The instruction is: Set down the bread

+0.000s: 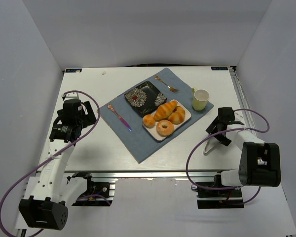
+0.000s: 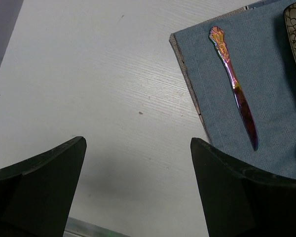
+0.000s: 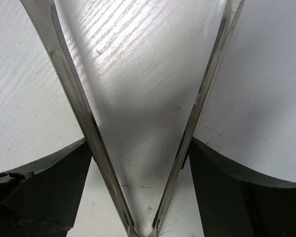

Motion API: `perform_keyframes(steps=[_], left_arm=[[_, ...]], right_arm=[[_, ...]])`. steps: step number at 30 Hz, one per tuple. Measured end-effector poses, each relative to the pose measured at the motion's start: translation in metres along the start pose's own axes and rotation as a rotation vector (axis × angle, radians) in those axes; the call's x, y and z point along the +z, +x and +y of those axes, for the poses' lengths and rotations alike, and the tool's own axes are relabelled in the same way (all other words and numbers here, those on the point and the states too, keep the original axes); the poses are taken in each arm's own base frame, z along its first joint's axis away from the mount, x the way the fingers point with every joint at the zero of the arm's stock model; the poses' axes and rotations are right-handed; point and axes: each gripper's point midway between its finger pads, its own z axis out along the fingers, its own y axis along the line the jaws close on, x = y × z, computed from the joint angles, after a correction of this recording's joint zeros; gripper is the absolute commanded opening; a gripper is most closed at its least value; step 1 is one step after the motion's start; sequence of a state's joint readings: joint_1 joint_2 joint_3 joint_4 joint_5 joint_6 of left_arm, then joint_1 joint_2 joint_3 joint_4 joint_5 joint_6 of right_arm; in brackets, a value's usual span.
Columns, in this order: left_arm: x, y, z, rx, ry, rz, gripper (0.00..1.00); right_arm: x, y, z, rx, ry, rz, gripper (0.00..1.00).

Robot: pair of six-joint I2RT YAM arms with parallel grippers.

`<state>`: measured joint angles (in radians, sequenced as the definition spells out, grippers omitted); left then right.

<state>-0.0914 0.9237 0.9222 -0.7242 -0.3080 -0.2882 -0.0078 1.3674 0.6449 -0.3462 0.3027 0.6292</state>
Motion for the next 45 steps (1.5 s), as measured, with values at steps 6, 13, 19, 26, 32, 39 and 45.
perform_keyframes(steps=[6,13,19,26,32,39,45], left_arm=[[0.000,0.000,0.001,0.003,-0.006,0.000,0.98],[0.000,0.000,0.002,0.008,-0.011,-0.001,0.98],[0.000,0.000,0.003,0.012,-0.012,0.001,0.98],[0.000,0.002,0.003,0.013,-0.011,0.006,0.98],[0.000,0.003,0.001,0.014,-0.001,0.012,0.98],[0.003,0.004,-0.001,0.018,0.003,0.027,0.98],[0.001,-0.007,-0.005,0.006,0.011,0.013,0.98]], right_arm=[[0.002,-0.001,-0.003,0.004,0.019,-0.003,0.74],[0.002,-0.002,-0.005,-0.001,0.024,-0.006,0.70],[-0.006,0.003,-0.007,-0.023,0.015,0.015,0.68],[-0.046,-0.015,-0.007,-0.060,-0.017,-0.023,0.69],[-0.092,-0.047,0.002,-0.082,-0.069,-0.095,0.68],[-0.155,-0.077,0.006,-0.110,-0.147,-0.205,0.66],[-0.204,-0.082,0.022,-0.177,-0.314,-0.240,0.65]])
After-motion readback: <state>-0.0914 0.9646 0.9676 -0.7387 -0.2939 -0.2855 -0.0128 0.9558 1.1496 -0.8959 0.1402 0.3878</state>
